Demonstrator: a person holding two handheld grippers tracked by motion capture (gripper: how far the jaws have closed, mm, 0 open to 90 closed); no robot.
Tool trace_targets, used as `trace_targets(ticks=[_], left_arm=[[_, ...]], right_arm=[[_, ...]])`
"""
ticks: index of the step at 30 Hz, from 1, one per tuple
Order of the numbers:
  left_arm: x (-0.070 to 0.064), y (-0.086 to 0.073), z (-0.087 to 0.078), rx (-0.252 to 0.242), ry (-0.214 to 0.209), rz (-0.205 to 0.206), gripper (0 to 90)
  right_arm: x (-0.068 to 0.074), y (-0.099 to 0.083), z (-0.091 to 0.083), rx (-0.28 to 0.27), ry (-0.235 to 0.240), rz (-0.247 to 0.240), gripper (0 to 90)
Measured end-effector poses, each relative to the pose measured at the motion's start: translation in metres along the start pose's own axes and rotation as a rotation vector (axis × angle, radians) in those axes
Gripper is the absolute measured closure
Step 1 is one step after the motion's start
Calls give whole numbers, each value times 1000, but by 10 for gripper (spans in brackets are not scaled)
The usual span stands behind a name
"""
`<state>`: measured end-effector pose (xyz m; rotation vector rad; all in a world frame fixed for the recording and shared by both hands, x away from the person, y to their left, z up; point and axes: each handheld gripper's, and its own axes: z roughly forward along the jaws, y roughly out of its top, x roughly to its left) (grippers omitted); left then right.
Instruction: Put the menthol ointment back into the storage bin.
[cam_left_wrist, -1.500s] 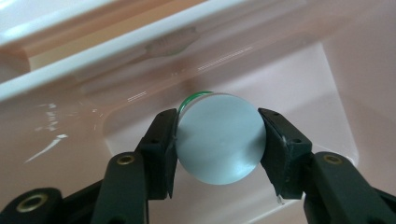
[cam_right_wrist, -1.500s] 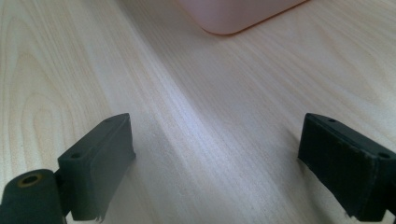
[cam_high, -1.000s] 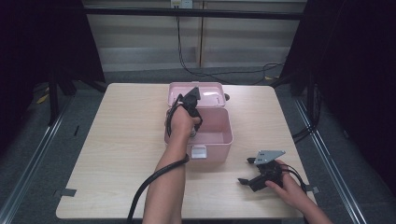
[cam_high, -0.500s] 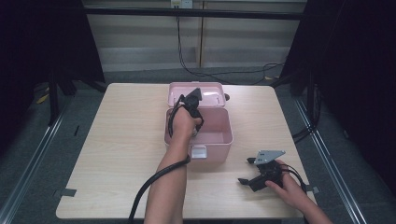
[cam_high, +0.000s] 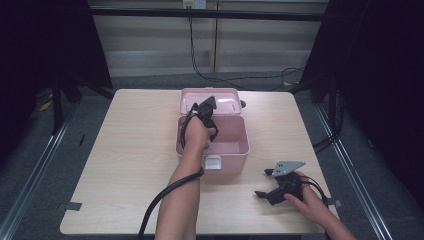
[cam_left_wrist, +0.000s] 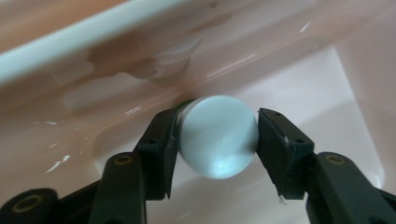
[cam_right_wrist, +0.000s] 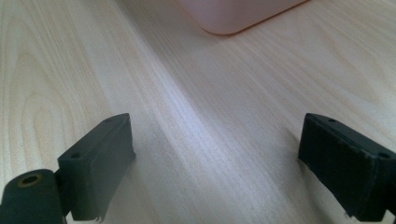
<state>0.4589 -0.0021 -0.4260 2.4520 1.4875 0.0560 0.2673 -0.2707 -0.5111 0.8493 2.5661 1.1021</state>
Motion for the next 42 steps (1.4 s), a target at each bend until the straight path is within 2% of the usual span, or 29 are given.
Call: trace_targets(ticks=[12, 13, 15, 22, 26, 27, 42], left_arm=[[2, 0, -8, -12, 17, 3, 475], [3, 0, -9, -12, 13, 15, 475], [4, -1, -10, -13, 12, -2, 466], [4, -2, -17, -19, 6, -6, 411], [5, -2, -19, -19, -2, 9, 372], [4, -3, -21, -22, -1, -5, 357], [8, -7, -42, -14, -45, -28, 261]], right_arm=[[0, 0, 0, 0, 0, 0, 96], [0, 0, 0, 0, 0, 0, 96], [0, 0, 0, 0, 0, 0, 95], [0, 0, 0, 0, 0, 0, 95], [0, 0, 0, 0, 0, 0, 96], [0, 0, 0, 0, 0, 0, 95], [0, 0, 0, -1, -1, -3, 95]])
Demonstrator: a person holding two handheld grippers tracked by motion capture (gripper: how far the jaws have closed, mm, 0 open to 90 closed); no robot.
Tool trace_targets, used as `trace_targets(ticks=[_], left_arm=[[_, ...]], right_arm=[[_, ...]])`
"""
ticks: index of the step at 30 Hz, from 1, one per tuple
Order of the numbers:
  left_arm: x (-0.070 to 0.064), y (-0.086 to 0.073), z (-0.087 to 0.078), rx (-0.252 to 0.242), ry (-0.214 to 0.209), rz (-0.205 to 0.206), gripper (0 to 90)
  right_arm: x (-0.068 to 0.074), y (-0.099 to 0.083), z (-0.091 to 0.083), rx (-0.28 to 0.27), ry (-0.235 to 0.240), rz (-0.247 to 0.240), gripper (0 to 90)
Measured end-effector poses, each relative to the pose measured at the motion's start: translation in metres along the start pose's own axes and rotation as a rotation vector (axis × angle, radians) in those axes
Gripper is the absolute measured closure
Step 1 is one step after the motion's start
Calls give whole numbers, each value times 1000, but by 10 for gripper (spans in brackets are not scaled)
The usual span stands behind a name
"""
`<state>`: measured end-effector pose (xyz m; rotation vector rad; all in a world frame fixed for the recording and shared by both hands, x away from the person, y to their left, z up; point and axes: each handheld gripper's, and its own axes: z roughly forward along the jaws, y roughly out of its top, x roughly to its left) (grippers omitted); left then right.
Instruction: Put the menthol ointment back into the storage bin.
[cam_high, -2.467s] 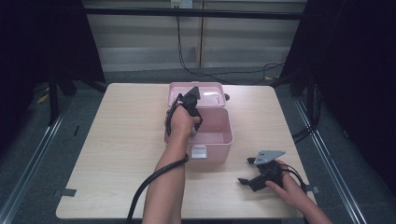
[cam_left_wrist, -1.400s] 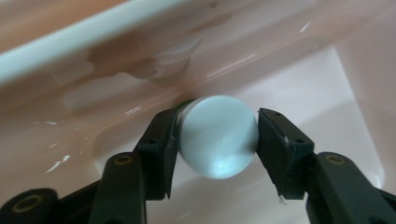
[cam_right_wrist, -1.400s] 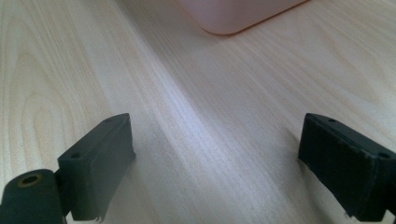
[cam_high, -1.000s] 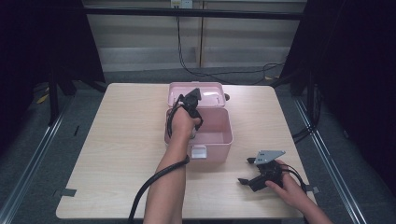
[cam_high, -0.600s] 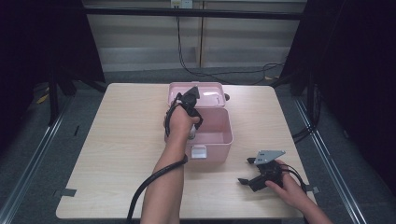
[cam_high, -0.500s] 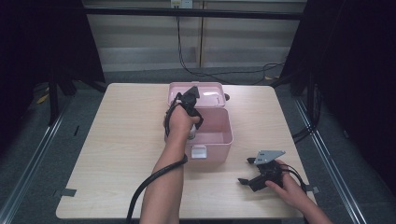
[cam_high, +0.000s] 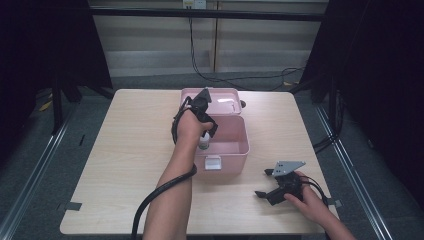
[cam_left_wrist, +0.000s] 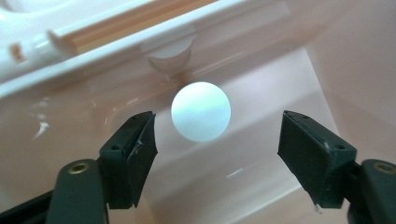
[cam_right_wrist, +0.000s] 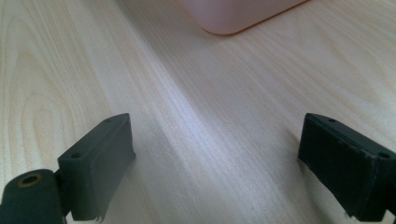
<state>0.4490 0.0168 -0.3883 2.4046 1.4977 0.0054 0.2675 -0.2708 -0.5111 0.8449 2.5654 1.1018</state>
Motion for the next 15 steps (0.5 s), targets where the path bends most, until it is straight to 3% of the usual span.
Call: trace_targets(ticks=[15], left_arm=[[0, -5, -24, 12, -41, 39, 211]], right_arm=[[0, 0, 0, 0, 0, 0, 96]])
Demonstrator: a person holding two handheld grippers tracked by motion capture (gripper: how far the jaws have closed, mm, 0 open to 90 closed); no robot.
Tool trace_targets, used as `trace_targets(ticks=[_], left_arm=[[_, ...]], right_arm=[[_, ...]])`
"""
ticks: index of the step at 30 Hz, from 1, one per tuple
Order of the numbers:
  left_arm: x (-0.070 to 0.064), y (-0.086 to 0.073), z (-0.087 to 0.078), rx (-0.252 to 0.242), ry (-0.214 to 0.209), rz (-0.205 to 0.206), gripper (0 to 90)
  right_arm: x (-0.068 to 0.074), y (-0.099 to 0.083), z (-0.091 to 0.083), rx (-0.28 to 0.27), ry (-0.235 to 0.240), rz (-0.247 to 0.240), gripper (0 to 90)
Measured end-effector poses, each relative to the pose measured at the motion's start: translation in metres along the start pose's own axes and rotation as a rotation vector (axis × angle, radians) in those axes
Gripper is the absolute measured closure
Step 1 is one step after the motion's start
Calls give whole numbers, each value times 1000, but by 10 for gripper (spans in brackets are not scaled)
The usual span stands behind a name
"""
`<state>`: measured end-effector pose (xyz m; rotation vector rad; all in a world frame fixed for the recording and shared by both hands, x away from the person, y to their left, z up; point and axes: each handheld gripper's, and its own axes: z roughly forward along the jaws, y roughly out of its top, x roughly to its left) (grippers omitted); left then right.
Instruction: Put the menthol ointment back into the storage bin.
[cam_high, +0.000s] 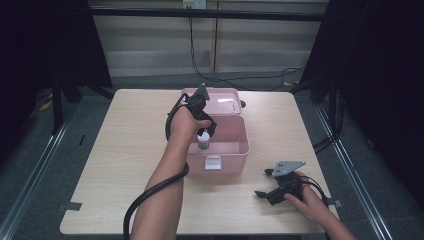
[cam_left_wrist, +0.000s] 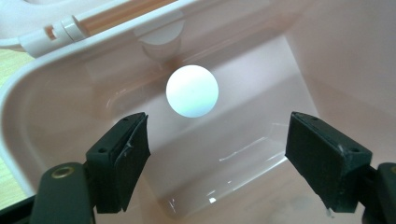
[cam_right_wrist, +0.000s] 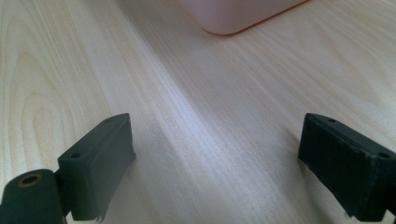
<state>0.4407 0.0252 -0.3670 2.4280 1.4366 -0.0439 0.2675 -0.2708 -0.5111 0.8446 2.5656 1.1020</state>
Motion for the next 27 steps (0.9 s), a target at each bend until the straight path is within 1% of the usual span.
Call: trace_targets(ticks=[2, 3, 6, 7, 9, 10, 11, 13, 14, 16, 19, 20, 21, 22, 24, 27], left_arm=[[0, 0, -4, -1, 1, 13, 210], [0, 0, -4, -1, 1, 13, 210], [-2, -1, -13, -11, -10, 11, 210], [-2, -1, -13, -11, -10, 11, 210], [-3, -1, -18, -9, -9, 31, 210], [-5, -1, -21, -11, -7, 36, 211], [-5, -1, -21, -11, -7, 36, 212], [-7, -2, -27, 2, -22, 55, 212], [-7, -2, -27, 2, -22, 55, 212], [-9, -3, -33, 1, -18, 62, 212], [-8, -4, -37, -3, -23, 63, 213], [-8, -5, -43, -3, -20, 67, 215], [-8, -5, -43, -3, -20, 67, 215], [-6, -7, -48, -5, -22, 74, 216], [-5, -8, -51, -8, -24, 70, 217], [-3, -12, -56, -14, -27, 77, 219]], right_arm=[[0, 0, 0, 0, 0, 0, 96], [0, 0, 0, 0, 3, 1, 96], [0, 0, 0, 0, 4, 1, 96], [0, 0, 0, 0, 0, 1, 96], [0, 0, 0, 0, 1, 1, 96], [0, 0, 0, 0, 1, 2, 96], [0, 0, 0, 0, 1, 2, 96], [0, 0, 0, 0, 5, 1, 96], [0, 0, 0, 0, 5, 1, 96], [0, 0, 0, 0, 4, 1, 96], [0, 0, 0, 0, 4, 1, 96], [0, 0, 0, 0, 4, 1, 96], [0, 0, 0, 0, 4, 1, 96], [0, 0, 0, 0, 4, 1, 96], [0, 0, 0, 0, 4, 1, 96], [0, 0, 0, 0, 4, 2, 96]])
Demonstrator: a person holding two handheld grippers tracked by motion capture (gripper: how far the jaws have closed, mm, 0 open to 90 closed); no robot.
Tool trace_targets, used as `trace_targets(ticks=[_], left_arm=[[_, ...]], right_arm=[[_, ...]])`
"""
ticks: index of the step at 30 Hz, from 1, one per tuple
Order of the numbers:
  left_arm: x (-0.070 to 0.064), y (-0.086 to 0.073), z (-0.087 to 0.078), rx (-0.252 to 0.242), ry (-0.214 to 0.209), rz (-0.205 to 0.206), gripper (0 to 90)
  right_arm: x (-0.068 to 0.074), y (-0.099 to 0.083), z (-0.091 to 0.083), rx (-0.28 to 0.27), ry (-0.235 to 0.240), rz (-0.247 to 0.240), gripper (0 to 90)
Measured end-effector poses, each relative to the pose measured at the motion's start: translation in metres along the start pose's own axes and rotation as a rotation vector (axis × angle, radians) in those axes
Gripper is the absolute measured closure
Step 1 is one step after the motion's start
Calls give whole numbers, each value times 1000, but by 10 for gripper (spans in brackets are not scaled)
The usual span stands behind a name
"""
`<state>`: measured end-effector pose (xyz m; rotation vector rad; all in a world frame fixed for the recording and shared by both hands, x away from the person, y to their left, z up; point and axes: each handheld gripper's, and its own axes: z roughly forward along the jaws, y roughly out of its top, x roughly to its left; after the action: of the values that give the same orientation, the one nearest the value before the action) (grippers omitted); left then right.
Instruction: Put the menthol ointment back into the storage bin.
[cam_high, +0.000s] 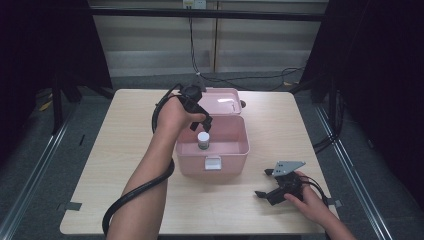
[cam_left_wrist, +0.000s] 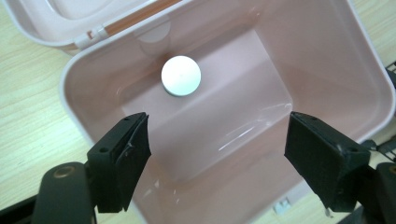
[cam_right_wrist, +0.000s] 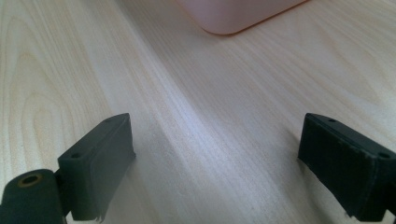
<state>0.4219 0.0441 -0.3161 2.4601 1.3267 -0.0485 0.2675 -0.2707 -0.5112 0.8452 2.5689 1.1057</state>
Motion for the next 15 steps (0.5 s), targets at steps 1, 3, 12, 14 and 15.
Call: trace_targets(ticks=[1, 3, 12, 14, 15], left_arm=[[1, -1, -2, 2, -3, 2, 219], [3, -4, -6, -4, 0, 2, 220], [13, -22, -19, 2, 3, -3, 221], [16, -25, -21, 4, 1, -9, 221], [18, -28, -24, 7, 0, -6, 222]], right_arm=[[0, 0, 0, 0, 0, 1, 96], [0, 0, 0, 0, -1, 1, 96], [0, 0, 0, -1, -1, 1, 96], [0, 0, 0, -1, -1, 1, 96], [0, 0, 0, 0, -1, 1, 96]])
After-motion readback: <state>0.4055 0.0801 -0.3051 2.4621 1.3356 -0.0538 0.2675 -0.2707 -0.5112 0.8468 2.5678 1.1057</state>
